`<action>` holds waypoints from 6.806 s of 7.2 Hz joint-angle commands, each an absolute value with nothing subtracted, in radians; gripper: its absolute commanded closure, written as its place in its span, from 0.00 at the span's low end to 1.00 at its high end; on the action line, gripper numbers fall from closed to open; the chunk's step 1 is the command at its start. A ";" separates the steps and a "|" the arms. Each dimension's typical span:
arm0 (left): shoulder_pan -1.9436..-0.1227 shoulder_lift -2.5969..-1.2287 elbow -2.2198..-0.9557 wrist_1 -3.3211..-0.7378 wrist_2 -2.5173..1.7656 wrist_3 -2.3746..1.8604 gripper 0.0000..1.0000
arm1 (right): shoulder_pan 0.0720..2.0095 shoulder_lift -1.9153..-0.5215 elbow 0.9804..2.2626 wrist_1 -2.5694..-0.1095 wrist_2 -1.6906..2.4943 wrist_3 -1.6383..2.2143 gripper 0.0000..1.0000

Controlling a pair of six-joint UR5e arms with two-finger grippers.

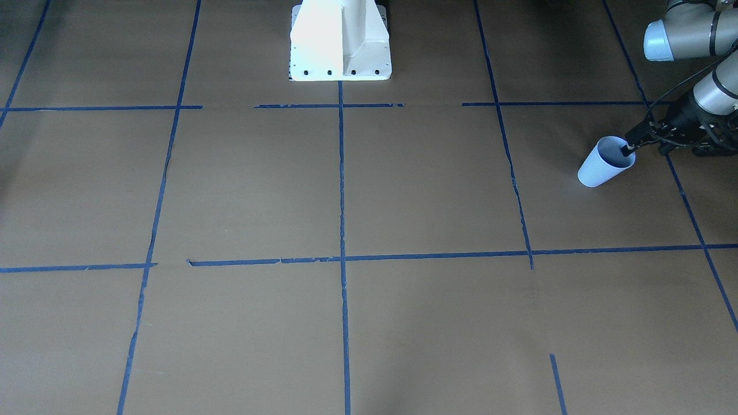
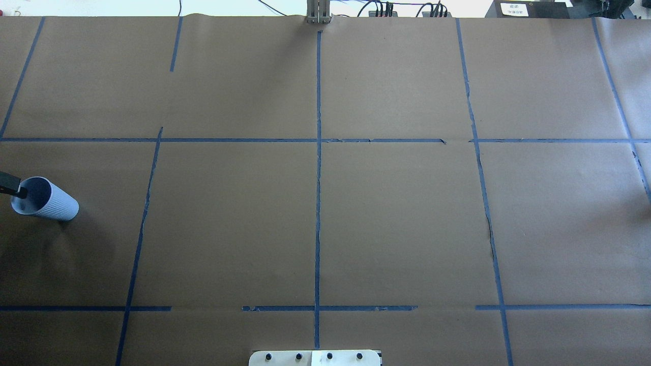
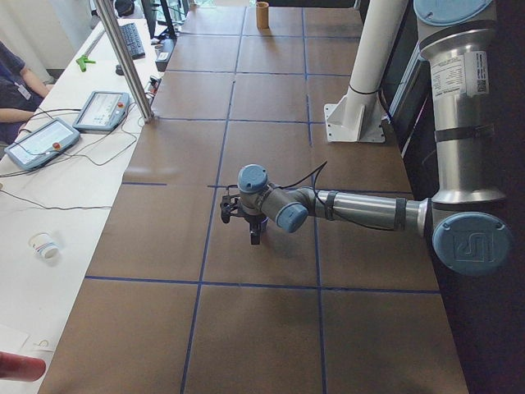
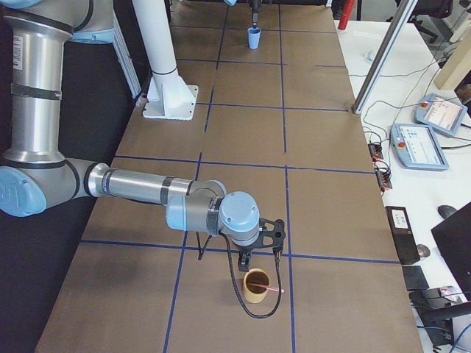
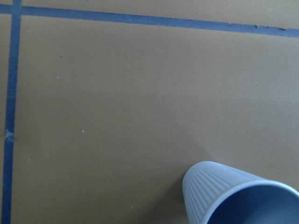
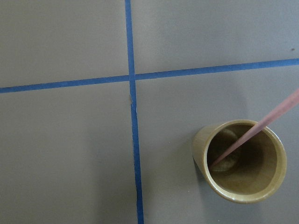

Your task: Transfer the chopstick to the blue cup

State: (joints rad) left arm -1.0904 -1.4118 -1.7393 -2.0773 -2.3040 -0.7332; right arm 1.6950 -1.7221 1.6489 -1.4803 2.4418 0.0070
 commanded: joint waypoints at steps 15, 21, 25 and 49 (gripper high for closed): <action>-0.739 -2.089 -2.035 -1.308 -2.213 -1.333 1.00 | 1.709 -1.759 1.686 -1.479 2.442 0.005 0.00; -0.545 -2.330 -1.663 -1.581 -2.083 -1.488 0.99 | 1.709 -1.759 1.689 -1.480 2.444 0.006 0.00; -0.522 -2.344 -1.628 -1.591 -2.079 -1.489 0.98 | 1.709 -1.764 1.689 -1.480 2.444 0.006 0.00; -1.011 -1.982 -2.276 -1.066 -2.227 -0.966 0.00 | 1.713 -1.592 1.436 -1.338 2.318 0.051 0.00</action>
